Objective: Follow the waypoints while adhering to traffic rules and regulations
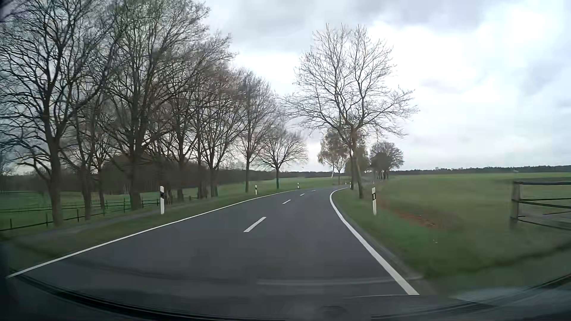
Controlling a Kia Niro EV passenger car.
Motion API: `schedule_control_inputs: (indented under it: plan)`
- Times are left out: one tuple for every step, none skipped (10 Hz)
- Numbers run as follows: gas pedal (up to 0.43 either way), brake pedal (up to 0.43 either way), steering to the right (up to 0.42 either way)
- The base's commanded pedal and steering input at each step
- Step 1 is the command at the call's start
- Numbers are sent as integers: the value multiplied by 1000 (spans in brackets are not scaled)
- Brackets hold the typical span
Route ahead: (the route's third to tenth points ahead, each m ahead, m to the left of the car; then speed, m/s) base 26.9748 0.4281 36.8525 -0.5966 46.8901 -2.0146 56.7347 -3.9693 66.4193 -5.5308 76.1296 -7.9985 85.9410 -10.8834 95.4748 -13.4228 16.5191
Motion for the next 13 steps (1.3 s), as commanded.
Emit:
schedule_control_inputs:
  plan:
    - [138,0,5]
    - [130,0,5]
    - [130,0,6]
    - [130,0,5]
    - [130,6,6]
    - [130,0,6]
    - [130,0,9]
    - [130,0,17]
    - [130,0,19]
    - [130,0,19]
    - [130,0,20]
    - [130,0,20]
    - [130,0,20]
